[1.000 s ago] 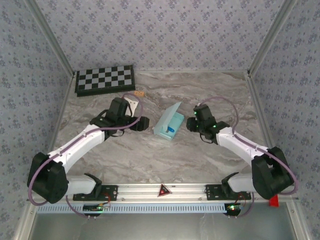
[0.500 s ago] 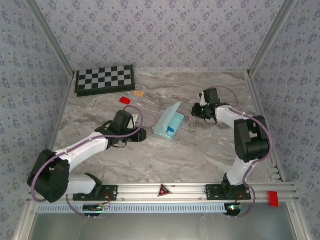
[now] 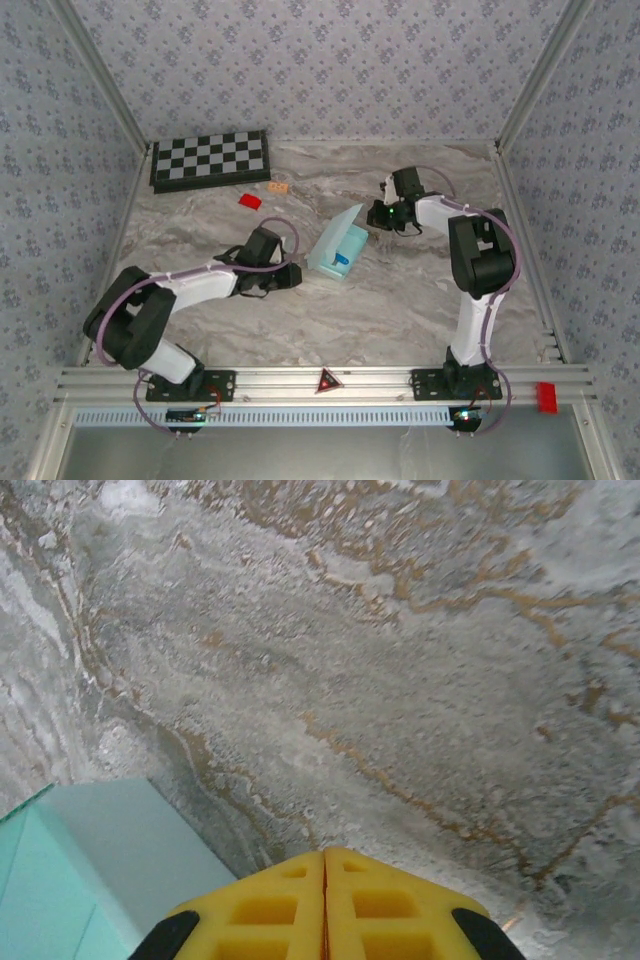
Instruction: Fold the paper box
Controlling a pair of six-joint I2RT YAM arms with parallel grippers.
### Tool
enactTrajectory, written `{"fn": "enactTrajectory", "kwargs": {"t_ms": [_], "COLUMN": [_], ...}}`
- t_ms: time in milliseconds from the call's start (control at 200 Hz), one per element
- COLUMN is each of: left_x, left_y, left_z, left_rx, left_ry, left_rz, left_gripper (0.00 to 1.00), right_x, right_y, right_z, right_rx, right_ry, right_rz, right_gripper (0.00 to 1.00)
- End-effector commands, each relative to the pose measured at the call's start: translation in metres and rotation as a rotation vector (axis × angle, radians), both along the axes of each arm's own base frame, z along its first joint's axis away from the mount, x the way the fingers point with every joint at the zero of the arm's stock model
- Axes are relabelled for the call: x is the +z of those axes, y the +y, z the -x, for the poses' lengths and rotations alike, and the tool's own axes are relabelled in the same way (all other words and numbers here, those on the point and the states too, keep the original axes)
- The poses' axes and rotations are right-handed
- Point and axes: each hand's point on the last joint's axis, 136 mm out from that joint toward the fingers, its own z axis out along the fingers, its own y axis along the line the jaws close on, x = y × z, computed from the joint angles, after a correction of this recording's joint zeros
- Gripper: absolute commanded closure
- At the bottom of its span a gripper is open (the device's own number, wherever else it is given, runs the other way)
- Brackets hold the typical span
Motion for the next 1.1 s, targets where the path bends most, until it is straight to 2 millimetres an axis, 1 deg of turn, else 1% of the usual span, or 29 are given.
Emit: {"fn": "enactTrajectory", "kwargs": {"t_ms": [0, 85, 180, 225, 235, 255, 320, 465, 555, 660, 765, 935, 1094], "left_x": [0.014, 0.008, 0.005, 0.004, 0.004, 0.004, 0.005, 0.007, 0.008, 0.008, 0.009, 0.011, 0.015], "left_y": [-0.019, -0.018, -0.018, -0.019, -0.019, -0.020, -0.021, -0.018, -0.012, -0.003, 0.004, 0.014, 0.026], "left_z": [-0.012, -0.015, -0.019, -0.022, -0.023, -0.024, -0.029, -0.042, -0.049, -0.056, -0.062, -0.067, -0.072], "left_rx": [-0.007, 0.005, 0.020, 0.025, 0.024, 0.024, 0.029, 0.071, 0.102, 0.144, 0.175, 0.197, 0.217], "left_ry": [-0.021, -0.012, -0.015, -0.014, -0.015, -0.017, -0.024, -0.041, -0.054, -0.065, -0.078, -0.096, -0.111], "left_rz": [0.056, 0.046, 0.035, 0.030, 0.029, 0.029, 0.025, -0.003, -0.032, -0.073, -0.101, -0.163, -0.235], "left_gripper": [0.77, 0.77, 0.75, 0.75, 0.75, 0.75, 0.74, 0.74, 0.72, 0.70, 0.65, 0.61, 0.58], "right_x": [-0.006, -0.009, -0.012, -0.007, -0.015, -0.017, -0.017, -0.014, -0.012, -0.014, -0.017, -0.019, -0.018], "right_y": [0.008, 0.010, 0.007, 0.008, 0.006, 0.005, 0.004, 0.008, 0.011, 0.012, 0.012, 0.016, 0.018], "right_z": [0.011, 0.018, 0.026, 0.024, 0.033, 0.037, 0.043, 0.057, 0.066, 0.080, 0.095, 0.122, 0.139], "right_rx": [0.054, 0.066, 0.062, 0.054, 0.053, 0.050, 0.045, 0.057, 0.065, 0.063, 0.053, 0.055, 0.065], "right_ry": [0.040, 0.056, 0.060, 0.045, 0.068, 0.075, 0.074, 0.067, 0.066, 0.077, 0.084, 0.079, 0.075], "right_rz": [-0.024, -0.023, -0.018, -0.023, -0.019, -0.019, -0.031, -0.047, -0.051, -0.032, -0.016, 0.019, 0.059], "right_gripper": [0.91, 0.91, 0.91, 0.91, 0.91, 0.91, 0.92, 0.92, 0.92, 0.92, 0.92, 0.92, 0.92]}}
